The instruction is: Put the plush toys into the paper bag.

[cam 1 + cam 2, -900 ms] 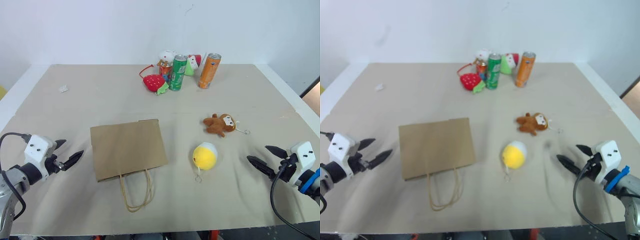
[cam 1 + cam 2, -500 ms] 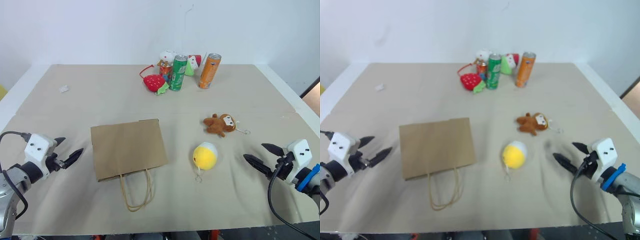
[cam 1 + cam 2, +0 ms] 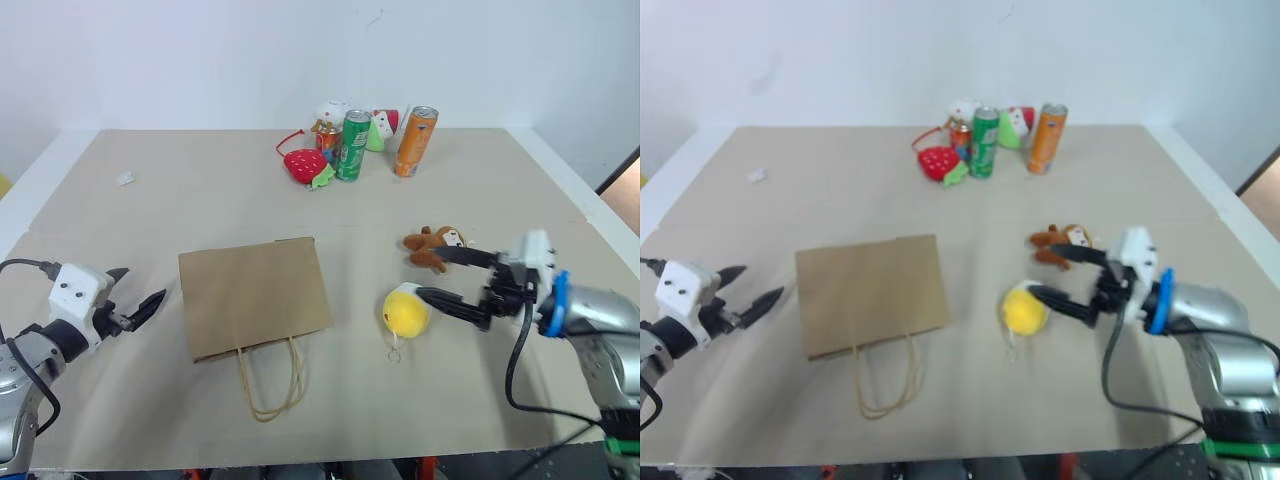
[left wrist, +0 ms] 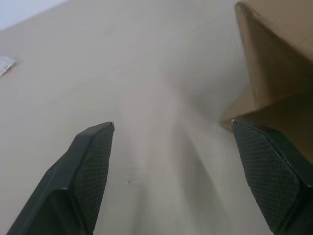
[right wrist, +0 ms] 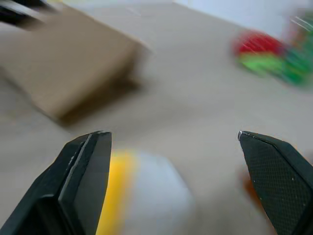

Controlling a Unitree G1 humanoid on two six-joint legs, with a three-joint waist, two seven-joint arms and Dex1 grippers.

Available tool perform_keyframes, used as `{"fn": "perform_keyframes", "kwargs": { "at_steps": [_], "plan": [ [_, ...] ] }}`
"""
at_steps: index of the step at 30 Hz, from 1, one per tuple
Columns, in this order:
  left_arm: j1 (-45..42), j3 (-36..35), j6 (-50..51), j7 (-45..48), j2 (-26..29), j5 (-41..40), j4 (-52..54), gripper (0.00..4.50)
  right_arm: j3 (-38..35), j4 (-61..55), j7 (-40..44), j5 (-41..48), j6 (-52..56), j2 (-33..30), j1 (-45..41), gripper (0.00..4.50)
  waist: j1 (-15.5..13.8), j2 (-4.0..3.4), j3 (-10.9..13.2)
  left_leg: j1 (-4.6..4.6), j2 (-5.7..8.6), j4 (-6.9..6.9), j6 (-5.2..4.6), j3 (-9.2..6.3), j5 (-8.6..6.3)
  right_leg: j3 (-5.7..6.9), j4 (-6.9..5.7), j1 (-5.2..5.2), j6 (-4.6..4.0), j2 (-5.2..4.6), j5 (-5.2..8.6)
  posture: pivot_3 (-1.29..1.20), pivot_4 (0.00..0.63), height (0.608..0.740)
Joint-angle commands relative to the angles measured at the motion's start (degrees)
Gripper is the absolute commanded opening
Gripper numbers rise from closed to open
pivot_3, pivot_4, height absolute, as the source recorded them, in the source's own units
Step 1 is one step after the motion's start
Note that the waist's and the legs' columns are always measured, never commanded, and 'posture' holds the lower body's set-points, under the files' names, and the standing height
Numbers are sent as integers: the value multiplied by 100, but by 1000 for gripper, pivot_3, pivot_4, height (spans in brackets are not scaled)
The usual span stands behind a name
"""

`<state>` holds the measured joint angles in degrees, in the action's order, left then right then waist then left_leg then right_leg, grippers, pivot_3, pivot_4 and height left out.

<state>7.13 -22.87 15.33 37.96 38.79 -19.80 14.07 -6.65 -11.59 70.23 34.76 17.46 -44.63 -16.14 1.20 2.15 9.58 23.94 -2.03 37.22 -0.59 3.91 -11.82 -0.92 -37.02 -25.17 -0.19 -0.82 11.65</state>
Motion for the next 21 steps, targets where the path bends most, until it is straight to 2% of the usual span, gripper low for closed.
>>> {"fn": "perform_keyframes", "kwargs": {
  "at_steps": [1, 5, 8, 11, 15, 21],
  "plan": [
    [-88, -83, -311, 59, 170, 150, 130, 3947, 561, -433, 442, 190, 164, 111, -408, 4500, -19, 8, -3, 7, -1, 0, 6, -6, -3, 2, 0, -1, 1, -2, -1, 0, 150, 740],
    [-203, -410, -670, 63, 413, 308, -6, 3947, 818, -533, 425, 304, 423, 277, -800, 4500, -23, 14, -1, 26, 0, 1, 25, -3, -18, 4, 0, -14, 5, -9, -5, 0, 150, 740],
    [-620, -444, -1088, 242, 871, 487, 49, 3947, 843, -768, 571, 554, 692, 208, -824, 4500, -41, 28, 7, 29, 0, 1, 29, -11, -24, 15, -1, -14, -1, -10, -1, 0, 150, 740],
    [-942, -108, -1164, 464, 1095, 446, 354, 3947, 853, -817, 644, 485, 720, 138, -786, 4500, -49, 27, 7, 32, 0, 0, 30, -20, -25, 31, -1, -12, -7, -15, 3, 0, 150, 740],
    [-1220, 503, -1042, 799, 1076, 145, 1064, 3947, 892, -857, 532, 282, 670, 143, -725, 4500, -43, 28, 7, 28, 8, 3, 29, 0, -26, 32, 0, -11, 2, -34, -2, 0, 150, 740],
    [-370, 1312, -2171, 1993, 1383, 515, 1431, 3947, 864, -983, 375, 148, 679, 113, -612, 4500, 2, 27, 8, 16, 3, 0, 28, 12, -27, 25, -3, -12, 3, -25, -3, 0, 150, 740]
  ]
}}
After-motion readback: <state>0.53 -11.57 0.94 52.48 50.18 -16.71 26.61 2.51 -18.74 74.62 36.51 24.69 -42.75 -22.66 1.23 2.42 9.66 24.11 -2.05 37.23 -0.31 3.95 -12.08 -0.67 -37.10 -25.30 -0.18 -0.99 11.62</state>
